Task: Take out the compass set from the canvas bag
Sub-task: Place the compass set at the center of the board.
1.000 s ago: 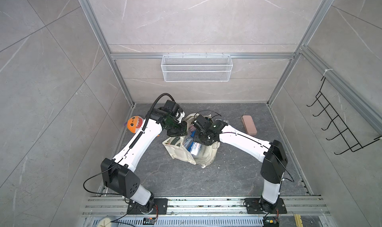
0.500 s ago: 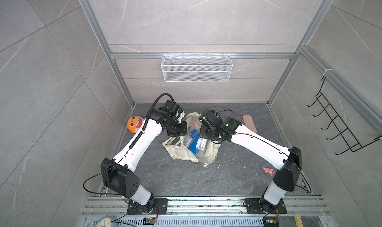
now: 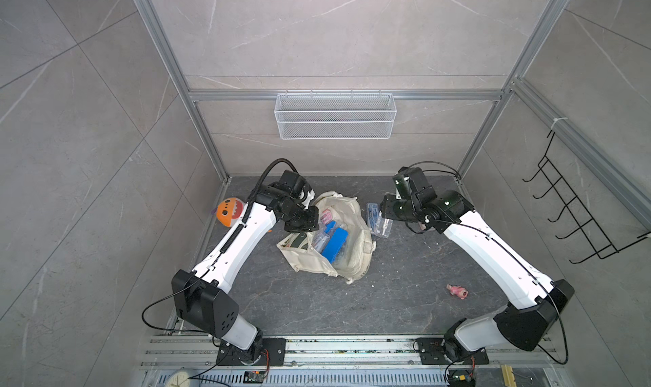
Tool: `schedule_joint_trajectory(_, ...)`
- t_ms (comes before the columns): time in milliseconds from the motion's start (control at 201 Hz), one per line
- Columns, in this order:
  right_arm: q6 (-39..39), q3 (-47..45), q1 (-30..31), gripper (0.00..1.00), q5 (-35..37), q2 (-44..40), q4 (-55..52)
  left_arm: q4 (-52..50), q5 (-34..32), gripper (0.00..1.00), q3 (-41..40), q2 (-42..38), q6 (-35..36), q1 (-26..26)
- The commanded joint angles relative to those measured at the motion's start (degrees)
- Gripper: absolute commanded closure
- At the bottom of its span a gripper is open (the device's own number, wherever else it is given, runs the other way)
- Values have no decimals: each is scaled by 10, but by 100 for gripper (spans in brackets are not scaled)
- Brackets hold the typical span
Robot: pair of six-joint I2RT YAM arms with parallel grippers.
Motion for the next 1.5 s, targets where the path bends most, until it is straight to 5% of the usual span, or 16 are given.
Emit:
schedule_joint_trajectory(0,-86,-37,-32,60,-21,18,-14,14,4,100,24,-9,-4,-1)
schedule_joint_trajectory(473,-174,-88,-170,58,-44,188,88,23,20,100,19,-14,3,0)
schedule_joint_trajectory(992,-228,80,-206,57,-42,384,45,7,11,100,20,-17,-13,-1)
schedule_joint_trajectory(1116,-227,147,-207,48,-34,429,10,3,7,100,22,-20,-18,-1)
schedule_joint_trajectory(1291,-192,208,-208,37,-22,449,-18,-3,1,100,25,-22,-21,-2)
schedule_joint_trajectory(1490,-154,213,-208,37,-44,398,-17,-4,-1,100,24,-22,-20,-2)
